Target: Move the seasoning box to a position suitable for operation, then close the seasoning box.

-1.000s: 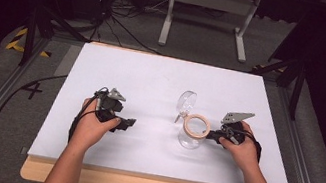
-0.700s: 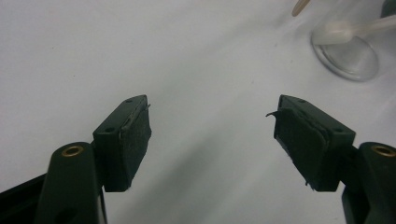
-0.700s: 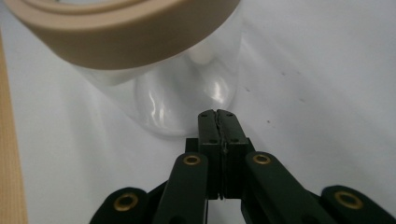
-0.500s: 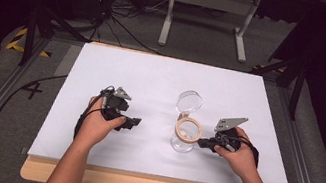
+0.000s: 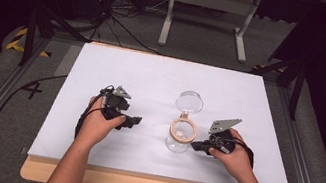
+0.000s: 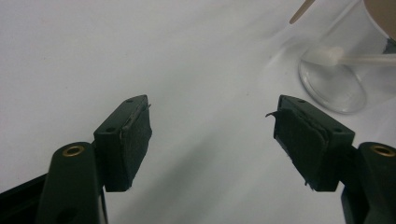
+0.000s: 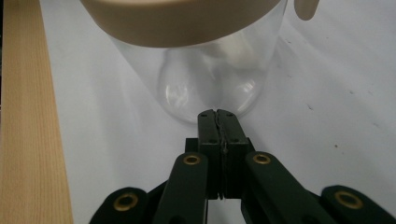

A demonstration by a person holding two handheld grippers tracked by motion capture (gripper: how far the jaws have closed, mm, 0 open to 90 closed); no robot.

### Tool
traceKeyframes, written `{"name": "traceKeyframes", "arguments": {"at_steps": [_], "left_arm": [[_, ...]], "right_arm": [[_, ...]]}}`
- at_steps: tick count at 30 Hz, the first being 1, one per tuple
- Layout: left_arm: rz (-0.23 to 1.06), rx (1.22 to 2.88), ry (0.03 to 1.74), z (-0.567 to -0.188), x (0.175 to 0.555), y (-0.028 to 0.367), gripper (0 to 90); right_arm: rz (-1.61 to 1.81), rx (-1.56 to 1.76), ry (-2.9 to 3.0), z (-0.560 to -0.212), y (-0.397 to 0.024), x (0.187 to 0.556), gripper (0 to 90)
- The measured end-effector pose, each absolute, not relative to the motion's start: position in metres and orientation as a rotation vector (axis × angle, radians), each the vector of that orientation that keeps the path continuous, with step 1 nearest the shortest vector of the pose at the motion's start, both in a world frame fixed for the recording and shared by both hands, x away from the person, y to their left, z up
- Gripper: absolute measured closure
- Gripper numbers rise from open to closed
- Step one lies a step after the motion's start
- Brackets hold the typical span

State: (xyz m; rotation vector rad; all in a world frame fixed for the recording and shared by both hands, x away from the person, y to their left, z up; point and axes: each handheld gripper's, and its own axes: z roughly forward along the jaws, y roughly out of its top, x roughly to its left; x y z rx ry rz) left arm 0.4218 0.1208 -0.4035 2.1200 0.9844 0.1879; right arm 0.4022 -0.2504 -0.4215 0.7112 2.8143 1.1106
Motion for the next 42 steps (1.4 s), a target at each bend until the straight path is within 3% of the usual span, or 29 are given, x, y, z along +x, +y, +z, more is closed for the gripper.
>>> {"name": "traceKeyframes", "arguments": {"at_steps": [4, 8, 14, 15, 17, 18, 26, 42], "left_arm": [[0.198, 2.13, 0.997, -0.403, 0.422, 0.12, 27.8], [0.216, 2.15, 1.004, -0.401, 0.423, 0.119, 34.6], [0.181, 2.199, 0.872, -0.393, 0.425, 0.117, 67.3], [0.167, 2.165, 0.855, -0.39, 0.424, 0.114, 67.3], [0.163, 2.114, 0.856, -0.386, 0.424, 0.108, 86.6], [0.138, 2.095, 0.872, -0.385, 0.424, 0.106, 89.3], [0.088, 2.042, 0.85, -0.369, 0.437, 0.091, 90.0], [0.126, 2.01, 0.735, -0.338, 0.467, 0.033, 88.7]], "right_arm": [[1.129, 0.751, 2.781, -0.414, -0.259, 0.403, 89.9], [1.169, 0.79, 2.727, -0.404, -0.272, 0.403, 89.9], [1.215, 0.799, 2.672, -0.391, -0.282, 0.401, 89.9], [1.223, 0.792, 2.663, -0.388, -0.282, 0.4, 89.8], [1.235, 0.776, 2.657, -0.382, -0.28, 0.396, 89.8], [1.238, 0.771, 2.659, -0.38, -0.278, 0.394, 89.8], [1.348, 0.778, 2.621, -0.368, -0.265, 0.389, 89.2], [1.518, 0.795, 2.492, -0.357, -0.245, 0.394, 89.7]]}}
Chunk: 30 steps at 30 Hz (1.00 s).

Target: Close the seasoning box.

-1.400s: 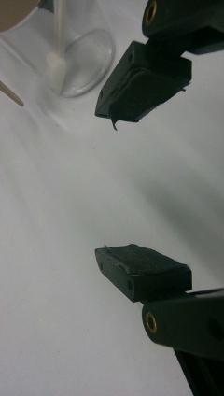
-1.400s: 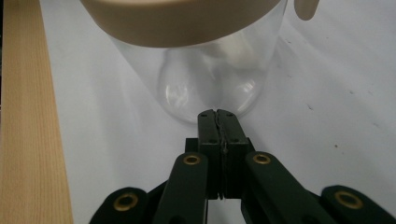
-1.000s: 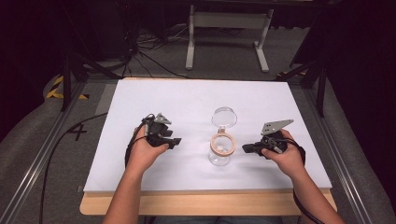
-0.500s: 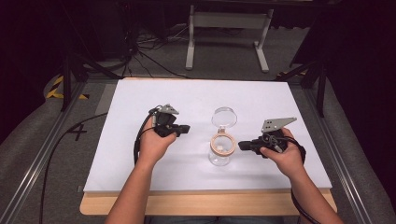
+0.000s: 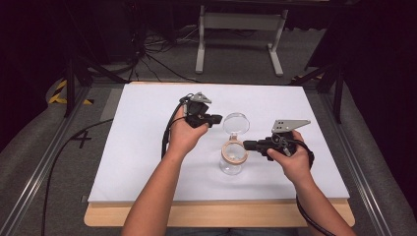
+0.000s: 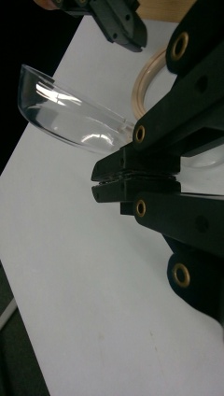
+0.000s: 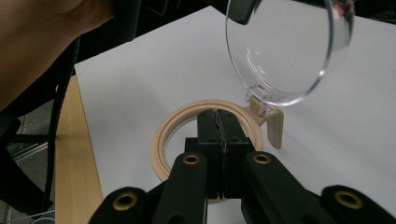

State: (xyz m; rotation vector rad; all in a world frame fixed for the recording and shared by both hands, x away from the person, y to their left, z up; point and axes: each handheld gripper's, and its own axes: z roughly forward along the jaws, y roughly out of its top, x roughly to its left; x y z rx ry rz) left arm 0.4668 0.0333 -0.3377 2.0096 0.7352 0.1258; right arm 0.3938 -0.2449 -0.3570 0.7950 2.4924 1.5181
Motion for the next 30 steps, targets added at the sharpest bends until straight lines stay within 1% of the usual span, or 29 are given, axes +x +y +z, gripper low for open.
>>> {"name": "traceKeyframes", "arguments": {"at_steps": [5, 10, 14, 30], "left_arm": [[0.109, 1.999, 0.72, -0.34, 0.473, 0.029, 88.6], [0.106, 2.013, 0.716, -0.34, 0.472, 0.027, 88.7], [0.117, 2.028, 0.69, -0.338, 0.469, 0.027, 89.4], [0.086, 2.095, 0.623, -0.339, 0.449, 0.029, 89.1]], "right_arm": [[1.52, 0.788, 2.508, -0.361, -0.235, 0.395, 89.7], [1.52, 0.782, 2.515, -0.362, -0.234, 0.394, 89.7], [1.517, 0.788, 2.511, -0.362, -0.235, 0.394, 89.7], [1.516, 0.807, 2.507, -0.363, -0.237, 0.396, 89.7]]}}
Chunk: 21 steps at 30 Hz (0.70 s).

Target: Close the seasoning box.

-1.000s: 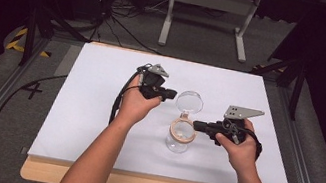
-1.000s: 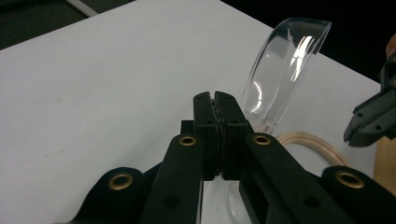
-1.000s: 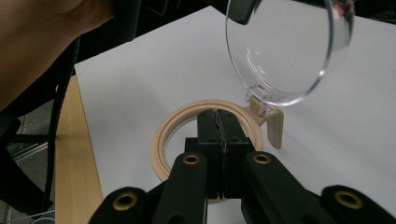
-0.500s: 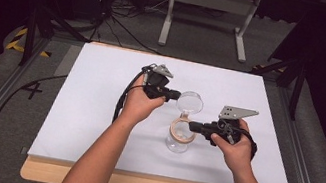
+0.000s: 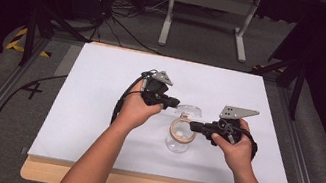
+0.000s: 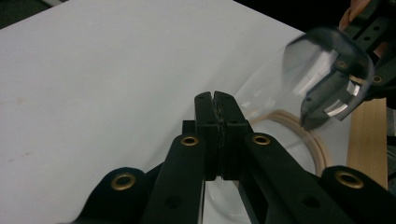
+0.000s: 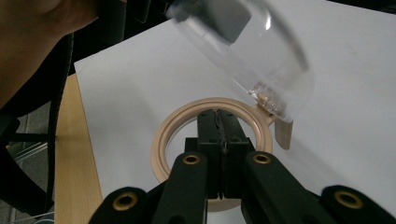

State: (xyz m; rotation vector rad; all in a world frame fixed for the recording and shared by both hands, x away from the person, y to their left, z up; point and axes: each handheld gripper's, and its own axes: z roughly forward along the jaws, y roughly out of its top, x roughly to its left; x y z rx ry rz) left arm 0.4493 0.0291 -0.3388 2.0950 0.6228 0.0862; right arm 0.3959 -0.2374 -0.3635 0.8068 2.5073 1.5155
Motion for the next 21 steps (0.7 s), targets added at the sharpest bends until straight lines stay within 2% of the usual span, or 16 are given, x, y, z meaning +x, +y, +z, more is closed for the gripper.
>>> {"name": "traceKeyframes", "arguments": {"at_steps": [13, 21], "left_arm": [[0.093, 2.118, 0.63, -0.334, 0.437, 0.044, 86.3], [0.097, 2.177, 0.655, -0.327, 0.416, 0.062, 84.0]], "right_arm": [[1.49, 0.787, 2.543, -0.36, -0.238, 0.392, 89.7], [1.45, 0.753, 2.581, -0.355, -0.238, 0.385, 89.9]]}}
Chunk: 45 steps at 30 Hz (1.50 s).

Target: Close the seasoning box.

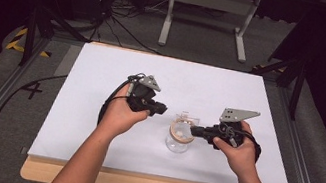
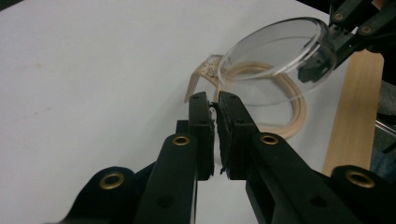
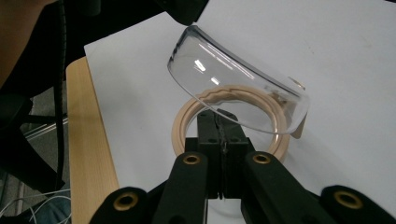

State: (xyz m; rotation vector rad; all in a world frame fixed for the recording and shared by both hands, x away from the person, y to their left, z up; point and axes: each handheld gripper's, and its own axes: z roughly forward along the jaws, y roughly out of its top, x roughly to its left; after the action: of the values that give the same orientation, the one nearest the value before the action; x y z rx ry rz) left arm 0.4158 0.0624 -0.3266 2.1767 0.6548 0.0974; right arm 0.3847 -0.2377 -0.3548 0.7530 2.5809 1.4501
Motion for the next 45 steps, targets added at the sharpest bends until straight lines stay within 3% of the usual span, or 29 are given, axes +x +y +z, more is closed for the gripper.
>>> {"name": "traceKeyframes", "arguments": {"at_steps": [13, 39, 45], "left_arm": [[0.117, 2.266, 0.756, -0.339, 0.385, 0.093, 80.4], [0.063, 2.336, 0.84, -0.368, 0.388, 0.11, 78.0], [0.099, 2.308, 0.837, -0.365, 0.388, 0.113, 76.8]], "right_arm": [[1.368, 0.734, 2.639, -0.355, -0.236, 0.377, 89.9], [1.206, 0.76, 2.799, -0.367, -0.238, 0.377, 89.8], [1.234, 0.765, 2.774, -0.362, -0.242, 0.376, 89.6]]}}
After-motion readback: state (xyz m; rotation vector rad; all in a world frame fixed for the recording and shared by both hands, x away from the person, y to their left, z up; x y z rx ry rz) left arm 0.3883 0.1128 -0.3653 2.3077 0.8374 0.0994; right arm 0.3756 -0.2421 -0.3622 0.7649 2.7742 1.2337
